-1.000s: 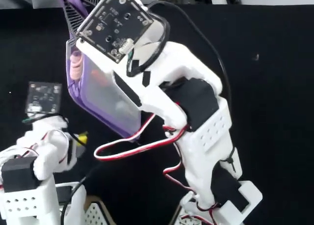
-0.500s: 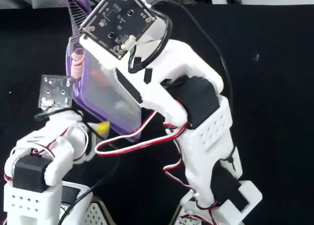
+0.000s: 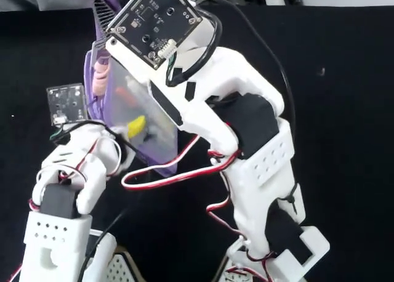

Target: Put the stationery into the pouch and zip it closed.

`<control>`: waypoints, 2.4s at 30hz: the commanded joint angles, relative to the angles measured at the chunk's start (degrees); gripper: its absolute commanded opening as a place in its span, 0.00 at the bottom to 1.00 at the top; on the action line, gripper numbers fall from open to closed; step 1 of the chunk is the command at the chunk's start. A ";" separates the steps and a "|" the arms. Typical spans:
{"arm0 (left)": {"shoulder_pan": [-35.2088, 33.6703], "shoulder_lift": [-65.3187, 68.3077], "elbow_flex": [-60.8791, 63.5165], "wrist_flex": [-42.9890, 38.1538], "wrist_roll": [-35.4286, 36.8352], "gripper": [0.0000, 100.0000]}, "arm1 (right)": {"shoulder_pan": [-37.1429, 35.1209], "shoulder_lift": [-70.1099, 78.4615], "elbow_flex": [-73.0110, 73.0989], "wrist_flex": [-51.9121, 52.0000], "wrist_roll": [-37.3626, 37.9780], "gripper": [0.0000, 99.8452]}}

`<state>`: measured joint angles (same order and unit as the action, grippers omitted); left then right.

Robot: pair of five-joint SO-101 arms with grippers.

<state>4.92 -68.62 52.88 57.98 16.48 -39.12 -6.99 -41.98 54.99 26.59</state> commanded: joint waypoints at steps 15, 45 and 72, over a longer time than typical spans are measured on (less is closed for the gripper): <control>1.10 -3.87 1.19 -13.71 4.57 0.03 | 22.51 -0.04 -6.73 -1.76 -5.80 0.01; 7.96 -35.16 -8.75 -14.24 -8.26 0.03 | 47.03 2.95 22.64 -28.57 -17.85 0.01; 2.07 -35.43 -17.01 -19.52 -2.73 0.03 | 36.48 43.56 -11.12 -16.70 -4.75 0.01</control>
<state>12.84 -101.32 49.71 44.97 10.42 -4.31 31.43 -44.97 32.04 16.84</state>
